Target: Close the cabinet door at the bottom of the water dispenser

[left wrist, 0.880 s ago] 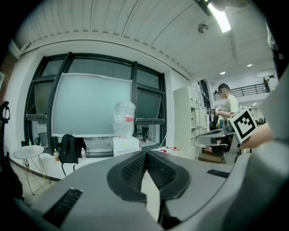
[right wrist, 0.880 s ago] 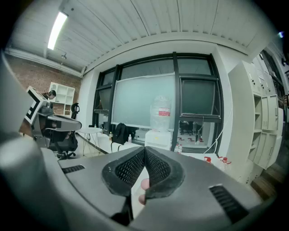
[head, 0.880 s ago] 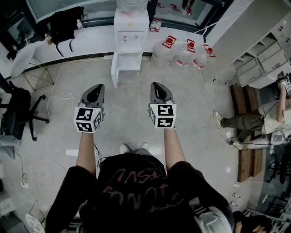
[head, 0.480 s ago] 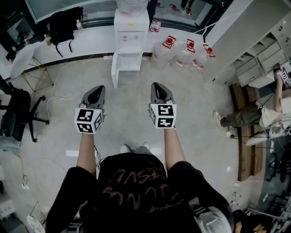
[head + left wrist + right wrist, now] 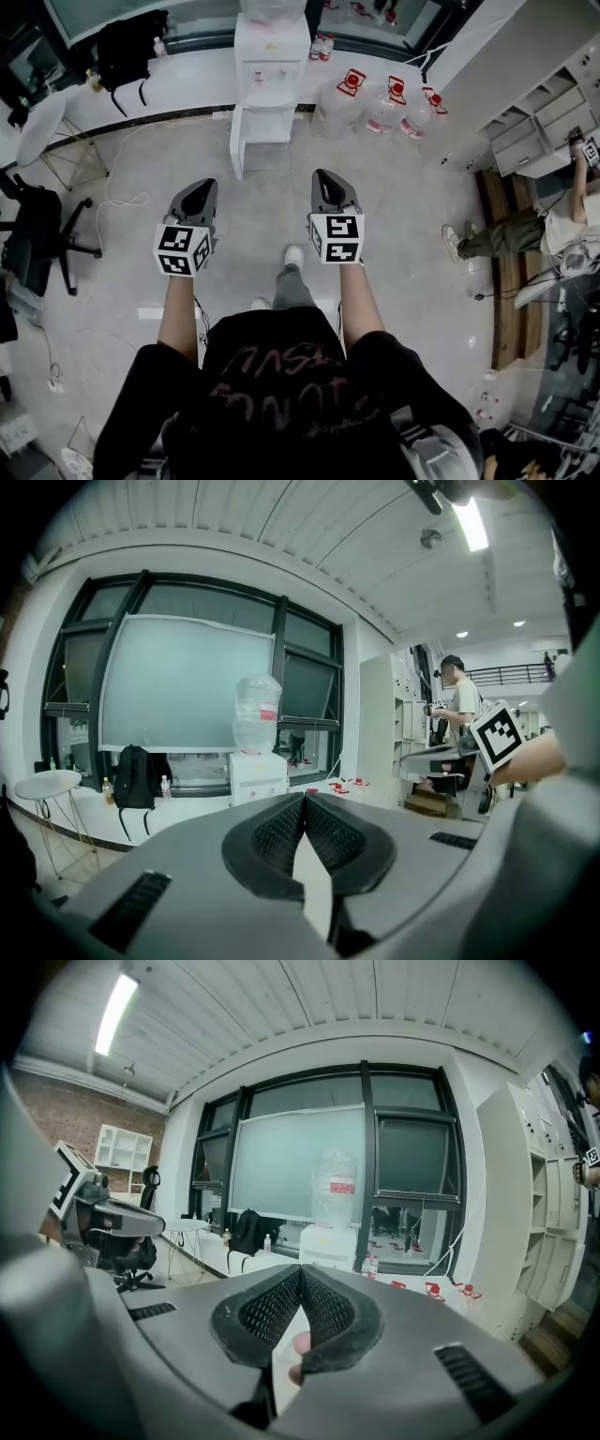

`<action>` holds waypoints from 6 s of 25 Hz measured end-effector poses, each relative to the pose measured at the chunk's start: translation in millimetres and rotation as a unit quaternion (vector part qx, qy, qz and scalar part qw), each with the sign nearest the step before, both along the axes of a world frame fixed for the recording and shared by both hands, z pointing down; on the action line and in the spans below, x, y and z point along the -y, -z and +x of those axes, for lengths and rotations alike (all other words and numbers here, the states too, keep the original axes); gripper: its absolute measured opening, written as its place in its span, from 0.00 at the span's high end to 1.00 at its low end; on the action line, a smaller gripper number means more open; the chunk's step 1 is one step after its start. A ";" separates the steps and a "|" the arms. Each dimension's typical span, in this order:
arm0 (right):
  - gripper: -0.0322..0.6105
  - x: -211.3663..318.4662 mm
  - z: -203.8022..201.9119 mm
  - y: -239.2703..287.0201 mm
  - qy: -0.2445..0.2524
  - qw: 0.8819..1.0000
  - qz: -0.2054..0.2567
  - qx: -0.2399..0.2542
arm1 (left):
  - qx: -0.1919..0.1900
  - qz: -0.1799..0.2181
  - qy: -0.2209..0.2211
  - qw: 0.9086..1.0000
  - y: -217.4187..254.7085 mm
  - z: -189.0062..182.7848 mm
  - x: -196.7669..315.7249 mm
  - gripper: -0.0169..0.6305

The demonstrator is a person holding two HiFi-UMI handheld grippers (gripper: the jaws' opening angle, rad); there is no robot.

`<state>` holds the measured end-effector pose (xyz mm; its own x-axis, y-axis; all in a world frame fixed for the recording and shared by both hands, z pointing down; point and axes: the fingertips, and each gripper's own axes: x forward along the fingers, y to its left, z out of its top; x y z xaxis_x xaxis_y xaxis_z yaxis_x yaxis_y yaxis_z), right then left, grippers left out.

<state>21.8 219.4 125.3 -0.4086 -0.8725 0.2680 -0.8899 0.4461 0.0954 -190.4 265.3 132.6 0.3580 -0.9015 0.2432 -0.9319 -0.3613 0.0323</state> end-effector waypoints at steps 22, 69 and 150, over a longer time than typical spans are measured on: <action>0.93 283.6 -1.3 -82.0 0.044 0.997 -0.064 -0.001 | 0.004 -0.090 0.043 0.995 -86.6 -5.5 245.5 0.95; 0.93 398.1 -52.4 -487.2 0.100 0.990 -0.100 -0.005 | -0.012 -0.122 0.087 0.989 -500.1 -61.5 343.4 0.95; 0.93 395.3 205.1 -787.6 -0.119 0.981 -0.149 -0.032 | 0.077 -0.020 -0.204 0.976 -725.3 175.2 639.2 0.72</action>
<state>226.9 -175.9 912.9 -0.1773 -0.8200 0.5442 -0.9687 0.2430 0.0505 -15.1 -373.9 857.9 0.6416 -0.6801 0.3546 -0.7052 -0.7049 -0.0760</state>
